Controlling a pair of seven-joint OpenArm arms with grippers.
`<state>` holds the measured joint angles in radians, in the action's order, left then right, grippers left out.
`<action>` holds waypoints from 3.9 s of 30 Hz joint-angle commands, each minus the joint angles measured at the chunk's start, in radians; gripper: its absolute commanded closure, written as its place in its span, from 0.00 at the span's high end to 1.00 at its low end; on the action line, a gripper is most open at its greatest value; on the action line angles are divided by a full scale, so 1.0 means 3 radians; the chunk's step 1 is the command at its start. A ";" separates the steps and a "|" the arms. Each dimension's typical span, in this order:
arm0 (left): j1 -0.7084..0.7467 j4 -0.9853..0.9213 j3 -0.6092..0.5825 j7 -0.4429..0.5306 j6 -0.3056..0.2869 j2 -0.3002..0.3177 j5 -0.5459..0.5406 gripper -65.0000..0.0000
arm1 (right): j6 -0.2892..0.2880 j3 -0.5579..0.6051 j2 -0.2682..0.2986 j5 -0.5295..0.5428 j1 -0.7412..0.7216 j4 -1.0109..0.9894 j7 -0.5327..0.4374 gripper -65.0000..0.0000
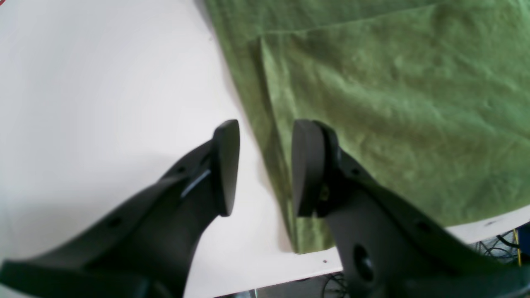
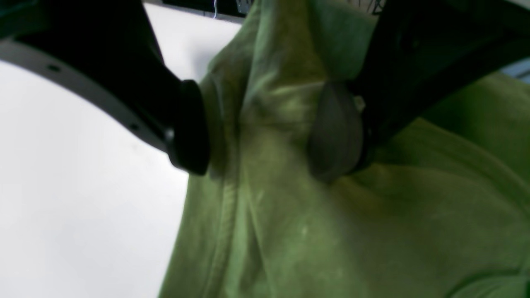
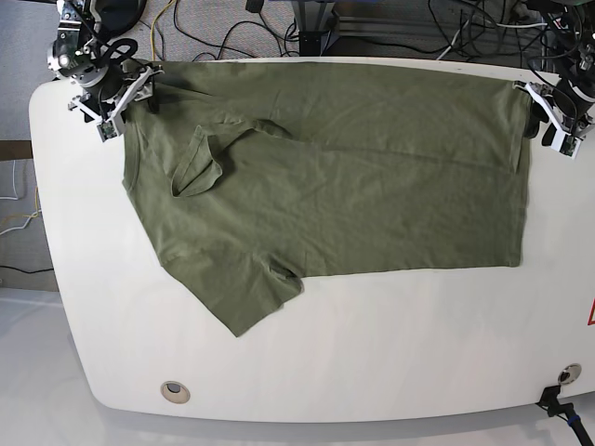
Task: Fold the T-shirt properly
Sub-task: 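Release the shirt and raise both grippers, then move both grippers to the hem corners and grasp them, then lift the hem with both grippers and fold it over toward the collar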
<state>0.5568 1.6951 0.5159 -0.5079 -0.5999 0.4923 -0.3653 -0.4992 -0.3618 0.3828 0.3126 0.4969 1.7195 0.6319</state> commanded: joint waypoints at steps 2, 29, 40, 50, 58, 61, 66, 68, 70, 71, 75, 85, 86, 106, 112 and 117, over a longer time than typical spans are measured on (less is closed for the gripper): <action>0.0003 0.0040 0.0032 0.0064 0.0002 0.0054 0.0156 0.31 | -0.0088 -0.0019 0.0097 -0.0032 -0.0104 -0.0057 -0.0007 0.60; -0.2395 -0.1602 -0.0224 -0.0442 0.0059 0.0054 0.0049 0.49 | -0.0129 0.0283 -0.0179 -0.0032 -0.1628 -0.0282 0.0372 0.60; -0.3510 -0.3510 -0.0965 0.0294 0.0059 0.0044 0.0315 0.49 | -0.0134 0.0288 -0.0169 -0.0032 -0.1756 -0.0446 0.0361 0.60; -0.3833 -0.4134 -0.1548 0.0632 0.0069 -0.0094 0.0299 0.49 | -0.0139 0.0283 -0.0123 -0.0032 -0.1751 -0.0430 0.0361 0.60; -0.3751 -0.4052 -0.1543 0.0637 0.0069 -0.0176 0.0305 0.39 | -0.0129 0.0278 -0.0138 -0.0032 -0.1971 -0.0609 0.0361 0.60; -0.3689 -0.4006 -0.1543 0.0637 0.0069 -0.0176 0.0299 0.21 | -0.0129 0.0283 -0.0143 -0.0037 -0.2273 -0.0921 0.0351 0.60; -0.3679 -0.4006 -0.1538 0.0637 0.0069 -0.0171 0.0299 0.00 | -0.0129 0.0293 -0.0210 -0.0037 -0.3060 -0.1837 0.0157 0.61; -0.3654 -0.4006 -0.1538 0.0637 0.0069 -0.0171 0.0299 0.00 | -0.0129 0.0493 -0.0210 -0.0150 -0.3428 -0.2369 -0.0043 0.61; -0.3618 -0.4006 -0.1538 0.0637 0.0069 -0.0171 0.0294 0.00 | -0.0129 0.0697 -0.0220 -0.0298 -0.3761 -0.2880 -0.0339 0.61; -0.3613 -0.4006 -0.1538 0.0637 0.0069 -0.0171 0.0294 0.00 | -0.0129 0.0764 -0.0230 -0.0313 -0.3853 -0.3085 -0.0462 0.61; -0.3597 -0.4006 -0.1538 0.0637 0.0069 -0.0171 0.0294 0.00 | -0.0124 0.0932 -0.0322 -0.0426 -0.4201 -0.3816 -0.0881 0.61; -0.3296 -0.3556 -0.1533 0.0622 0.0064 -0.0130 0.0294 0.00 | -0.0124 0.0932 -0.0317 -0.0595 -0.4022 -0.4072 -0.1060 0.61; -0.3270 -0.3530 -0.1533 0.0622 0.0064 -0.0125 0.0294 0.00 | -0.0124 0.0932 -0.0322 -0.0595 -0.3986 -0.4072 -0.1060 0.61; -0.3255 -0.3515 -0.1508 0.0637 0.0059 -0.0119 0.0289 0.00 | -0.0124 0.0958 -0.0557 -0.0600 -0.3858 -0.3898 -0.1055 0.00; -0.3224 -0.3356 -0.1114 0.0637 0.0053 -0.0125 0.0289 0.00 | -0.0134 0.0963 -0.0552 -0.0600 -0.3781 -0.3422 -0.0841 0.00; -0.2897 -0.2681 -0.0843 0.0611 0.0053 -0.0140 0.0294 0.00 | -0.0134 0.0958 -0.0527 -0.0600 -0.3520 -0.2420 -0.0232 0.00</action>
<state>-0.2951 0.8291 0.2520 -0.3550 -0.5846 0.4278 -0.2600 -0.5415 -0.0704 0.2157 0.1295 -0.5446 0.9173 0.5507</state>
